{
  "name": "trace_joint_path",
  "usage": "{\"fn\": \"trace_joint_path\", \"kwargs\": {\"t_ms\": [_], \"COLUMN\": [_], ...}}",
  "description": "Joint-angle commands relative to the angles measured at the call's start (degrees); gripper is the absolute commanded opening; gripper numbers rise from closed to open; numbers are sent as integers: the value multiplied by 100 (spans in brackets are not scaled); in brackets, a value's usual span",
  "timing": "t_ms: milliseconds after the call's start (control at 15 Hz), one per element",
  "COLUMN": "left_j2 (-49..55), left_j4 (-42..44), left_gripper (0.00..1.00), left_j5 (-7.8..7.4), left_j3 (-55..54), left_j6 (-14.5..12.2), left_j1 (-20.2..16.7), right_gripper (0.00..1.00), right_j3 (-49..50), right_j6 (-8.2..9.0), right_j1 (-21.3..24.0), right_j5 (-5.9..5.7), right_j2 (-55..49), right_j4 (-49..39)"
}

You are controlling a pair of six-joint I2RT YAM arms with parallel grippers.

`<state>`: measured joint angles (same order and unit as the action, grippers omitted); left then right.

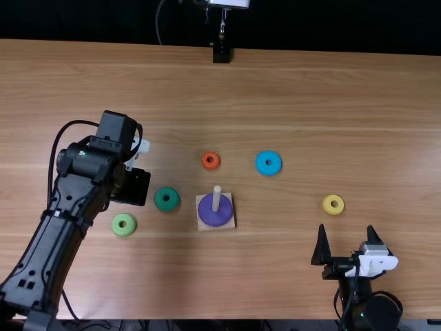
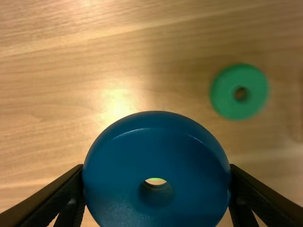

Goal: Build the Hanoi tower: stack the rings onto the peg from bottom to top in this color order: purple, dark blue, light blue, dark green, light green, yellow, orange.

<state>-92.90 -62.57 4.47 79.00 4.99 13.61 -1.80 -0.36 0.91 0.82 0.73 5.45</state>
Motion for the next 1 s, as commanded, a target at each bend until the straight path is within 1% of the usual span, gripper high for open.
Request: {"fn": "trace_joint_path", "kwargs": {"t_ms": [0,67,133,267,467,667,800,933], "left_j2": [282,387,405,387,308,27,-193,-474], "left_j4": [-124,-240,-367,-704,-926,-1010,-1010,-1010], "left_gripper": [0,0,0,0,0,0,0,0], "left_j5": [17,17,17,28,28,38,38,38], "left_j3": [238,388,590,1056,1539,1847,2023,2313], "left_j6": [376,640,798,977,1367,1536,1557,1557], "left_j1": [186,371,608,1021,1461,1865,2111,2260], "right_gripper": [100,100,100,100,100,100,100,100], "right_j3": [84,84,84,84,84,84,84,84], "right_j6": [-27,-27,-27,-27,-27,-27,-27,-27], "right_j1": [41,41,41,41,41,41,41,41], "right_j5": [-40,-40,-40,-40,-40,-40,-40,-40], "right_j2": [-73,-73,-73,-73,-73,-73,-73,-73], "right_j4": [83,83,83,83,83,83,83,83]}}
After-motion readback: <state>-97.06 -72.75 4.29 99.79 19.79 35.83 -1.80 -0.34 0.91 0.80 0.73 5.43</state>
